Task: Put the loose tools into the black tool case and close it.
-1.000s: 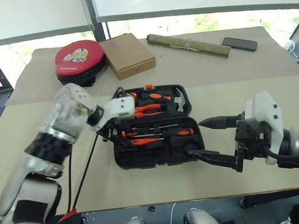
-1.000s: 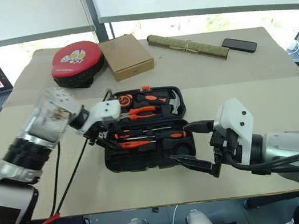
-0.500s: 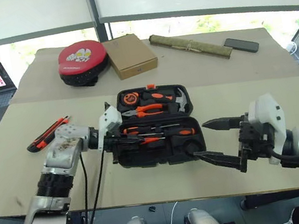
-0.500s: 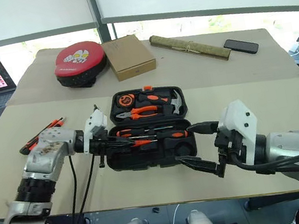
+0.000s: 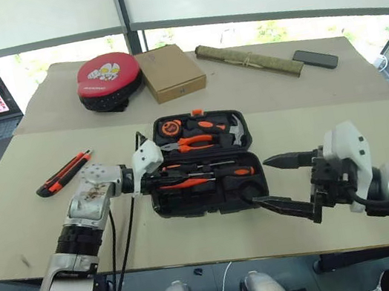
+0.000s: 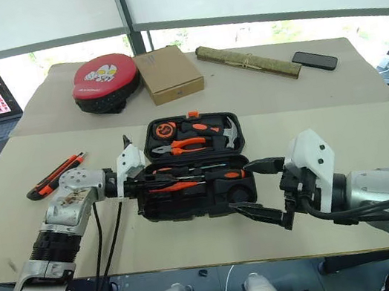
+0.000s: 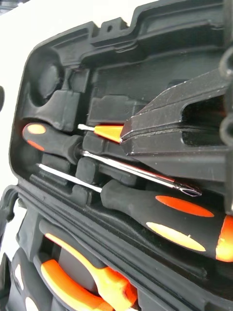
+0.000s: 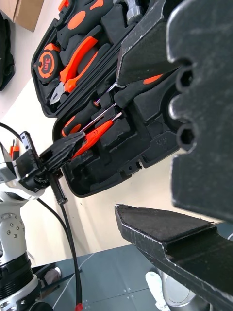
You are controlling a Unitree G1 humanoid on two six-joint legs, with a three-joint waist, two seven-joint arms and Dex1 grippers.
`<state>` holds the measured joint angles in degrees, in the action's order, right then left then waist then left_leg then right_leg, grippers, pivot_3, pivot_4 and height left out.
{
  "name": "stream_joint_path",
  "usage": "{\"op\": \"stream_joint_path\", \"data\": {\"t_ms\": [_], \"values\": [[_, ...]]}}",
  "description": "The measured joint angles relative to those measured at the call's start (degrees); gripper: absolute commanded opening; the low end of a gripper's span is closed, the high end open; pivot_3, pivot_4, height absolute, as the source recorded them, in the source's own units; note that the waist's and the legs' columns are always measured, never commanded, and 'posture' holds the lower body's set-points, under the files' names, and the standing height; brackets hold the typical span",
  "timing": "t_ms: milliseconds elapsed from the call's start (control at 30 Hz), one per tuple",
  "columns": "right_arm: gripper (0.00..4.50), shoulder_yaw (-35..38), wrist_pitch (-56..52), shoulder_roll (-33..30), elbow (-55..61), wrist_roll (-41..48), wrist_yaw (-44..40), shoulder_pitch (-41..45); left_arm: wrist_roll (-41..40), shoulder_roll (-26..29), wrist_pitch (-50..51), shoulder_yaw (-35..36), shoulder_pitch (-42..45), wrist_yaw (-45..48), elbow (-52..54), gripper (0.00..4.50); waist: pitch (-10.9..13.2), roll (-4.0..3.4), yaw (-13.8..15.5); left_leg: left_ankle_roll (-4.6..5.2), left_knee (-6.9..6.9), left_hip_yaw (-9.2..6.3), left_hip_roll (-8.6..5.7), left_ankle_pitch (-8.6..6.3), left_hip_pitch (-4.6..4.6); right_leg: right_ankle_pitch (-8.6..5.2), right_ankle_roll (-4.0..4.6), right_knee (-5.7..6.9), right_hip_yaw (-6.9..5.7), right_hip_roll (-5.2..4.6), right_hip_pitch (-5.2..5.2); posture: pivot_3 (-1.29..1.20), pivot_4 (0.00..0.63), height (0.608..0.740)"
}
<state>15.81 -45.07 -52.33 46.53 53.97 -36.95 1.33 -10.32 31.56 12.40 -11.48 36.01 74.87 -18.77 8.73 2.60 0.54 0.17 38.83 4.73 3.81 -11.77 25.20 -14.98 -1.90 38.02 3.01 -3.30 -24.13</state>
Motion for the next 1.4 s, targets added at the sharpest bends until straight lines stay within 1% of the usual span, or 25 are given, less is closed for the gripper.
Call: {"op": "stream_joint_path", "data": {"t_ms": [133, 300, 467, 567, 667, 833, 867, 967, 1000, 1033, 1067, 1133, 1233, 1267, 1300, 1333, 1367, 1400], "values": [[4.5, -0.61, 0.0, 0.1, -0.06, -0.42, 0.2, 0.05, 1.23, 0.15, -3.45, -0.02, 0.24, 0.14, -1.8, 0.03, -0.04, -0.03, 0.0, 0.0, 0.01, 0.0, 0.0, 0.0, -0.02, 0.0, 0.0, 0.0, 0.0, -0.01, 0.04, 0.0, 0.15, 0.74], [4.5, -0.91, 0.0, 0.23, -0.2, -0.52, 0.6, 0.44, 1.96, 1.14, -5.04, -0.07, 1.44, 0.33, -4.67, 0.03, -0.11, -0.1, -0.02, 0.0, 0.0, 0.0, 0.0, 0.0, -0.05, 0.0, 0.0, 0.0, 0.0, 0.0, 0.06, 0.0, 0.15, 0.74], [4.5, -1.05, 0.0, 0.25, -0.54, -0.66, 0.63, 0.59, 1.86, 3.48, -6.32, 0.27, -0.53, 2.1, -3.44, 0.03, -0.24, -0.23, -0.46, 0.0, -0.04, 0.01, 0.02, 0.0, -0.11, 0.0, 0.0, 0.0, 0.0, 0.0, 0.09, 0.0, 0.15, 0.74], [4.5, -1.22, 0.0, 0.25, -0.73, -0.87, 0.56, 0.64, 1.82, 3.65, -6.31, 0.4, -1.33, 2.18, -2.78, 0.03, -0.34, -0.29, -0.45, 0.0, -0.03, 0.01, 0.02, 0.0, -0.19, 0.0, 0.0, 0.0, 0.0, 0.0, 0.18, 0.0, 0.15, 0.74], [4.5, -2.01, 0.0, 0.41, -1.12, -1.04, 0.29, 1.88, 1.14, 4.12, -5.25, 1.47, -2.9, 1.88, -1.05, 0.03, -0.37, -0.28, -0.54, 0.0, -0.03, 0.04, 0.03, 0.0, -0.25, 0.0, 0.01, 0.0, 0.01, -0.01, 0.2, 0.0, 0.15, 0.74], [4.5, -4.56, 0.75, 1.17, -3.92, -2.38, -1.14, 6.11, -1.35, 6.9, 2.72, 4.74, -5.56, -0.55, 4.7, 0.03, -0.35, -0.27, -1.17, 0.0, -0.06, 0.02, 0.05, 0.0, -0.13, 0.0, 0.02, 0.03, 0.02, 0.02, 0.04, 0.0, 0.15, 0.74], [4.5, -5.57, 0.89, 1.27, -4.69, -2.85, -1.76, 7.51, -2.15, 7.77, 4.58, 6.27, -6.21, -1.57, 5.86, 0.03, -0.34, -0.25, -1.25, 0.0, -0.05, 0.02, 0.06, 0.0, -0.12, 0.0, 0.02, 0.03, 0.02, 0.02, 0.02, 0.0, 0.15, 0.74], [4.5, -8.73, 1.65, 1.8, -7.45, -4.05, -4.45, 12.49, -6.11, 13.12, 11.33, 14.83, -9.47, -5.03, 10.97, 0.03, -0.27, -0.17, -2.04, 0.0, -0.1, 0.01, 0.15, 0.0, -0.11, 0.01, 0.04, 0.02, 0.05, 0.08, -0.05, 0.0, 0.15, 0.74], [4.5, -10.45, 2.23, 2.35, -8.87, -4.89, -5.82, 14.75, -7.96, 15.95, 14.18, 19.75, -12.54, -6.59, 13.79, 0.03, -0.26, -0.19, -2.46, 0.0, -0.18, 0.01, 0.14, 0.0, -0.12, 0.0, 0.04, 0.02, 0.06, 0.06, -0.07, 0.0, 0.15, 0.74], [4.5, -11.13, 2.5, 2.51, -9.56, -5.55, -6.74, 15.62, -8.79, 17.32, 15.83, 23.09, -14.83, -7.41, 15.37, 0.03, -0.24, -0.24, -2.52, 0.0, -0.22, 0.01, 0.13, 0.0, -0.14, 0.0, 0.04, 0.0, 0.06, 0.02, -0.06, 0.0, 0.15, 0.74], [4.5, -12.55, 2.83, 2.8, -10.74, -6.06, -7.78, 17.16, -10.02, 18.65, 17.73, 27.15, -19.02, -8.59, 18.1, 0.03, -0.23, -0.26, -2.59, 0.0, -0.25, 0.03, 0.11, 0.0, -0.14, -0.01, 0.03, -0.02, 0.06, -0.03, -0.07, 0.0, 0.15, 0.74], [4.5, -13.89, 3.42, 3.53, -12.34, -6.71, -9.6, 18.65, -11.23, 19.13, 20.19, 32.94, -26.48, -10.21, 21.41, 0.03, -0.22, -0.26, -2.59, 0.0, -0.27, 0.07, 0.09, -0.01, -0.14, -0.01, 0.02, -0.04, 0.06, -0.09, -0.08, 0.0, 0.15, 0.74], [4.5, -15.68, 3.61, 4.32, -14.55, -7.64, -12.67, 21.72, -11.81, 18.31, 22.61, 40.74, -37.27, -13.57, 24.48, 0.76, -0.16, -0.14, -2.37, -0.01, -0.26, 0.1, 0.13, -0.01, -0.14, -0.01, 0.05, -0.03, 0.0, -0.1, -0.09, 0.0, 0.15, 0.74], [4.5, -15.93, 3.61, 4.63, -15.19, -7.68, -13.6, 22.85, -11.81, 18.1, 22.92, 43.2, -40.16, -14.96, 25.17, 1.27, -0.14, -0.1, -2.0, -0.02, -0.25, 0.1, 0.14, 0.0, -0.14, -0.01, 0.07, -0.02, -0.07, -0.1, -0.08, 0.0, 0.15, 0.74], [4.5, -16.21, 3.61, 4.76, -15.6, -7.67, -14.25, 23.54, -11.82, 17.95, 22.92, 44.67, -41.61, -15.76, 25.57, 1.62, -0.15, -0.1, -1.58, -0.03, -0.24, 0.08, 0.14, 0.0, -0.14, -0.02, 0.09, -0.03, -0.12, -0.12, -0.06, 0.0, 0.15, 0.74], [4.5, -16.68, 3.61, 5.14, -16.01, -7.65, -15.1, 24.59, -11.81, 17.45, 22.84, 47.11, -43.65, -16.46, 26.23, 1.84, -0.15, -0.07, -1.48, -0.04, -0.24, 0.12, 0.18, 0.0, -0.17, -0.03, 0.14, -0.07, -0.13, -0.13, -0.08, 0.0, 0.15, 0.74], [4.5, -17.45, 3.61, 5.67, -16.81, -7.66, -16.4, 26.08, -11.8, 16.81, 22.67, 50.25, -46.78, -17.49, 27.01, 2.27, -0.16, -0.07, -1.37, -0.04, -0.24, 0.13, 0.18, 0.0, -0.18, -0.04, 0.17, -0.07, -0.14, -0.16, -0.08, 0.0, 0.15, 0.74], [4.5, -17.85, 3.61, 5.94, -17.39, -7.7, -17.68, 27.14, -11.75, 16.15, 22.53, 52.57, -49.16, -18.19, 27.14, 2.61, -0.16, -0.07, -1.34, -0.04, -0.25, 0.16, 0.19, -0.01, -0.19, -0.04, 0.2, -0.07, -0.14, -0.19, -0.09, 0.0, 0.15, 0.74]]}}
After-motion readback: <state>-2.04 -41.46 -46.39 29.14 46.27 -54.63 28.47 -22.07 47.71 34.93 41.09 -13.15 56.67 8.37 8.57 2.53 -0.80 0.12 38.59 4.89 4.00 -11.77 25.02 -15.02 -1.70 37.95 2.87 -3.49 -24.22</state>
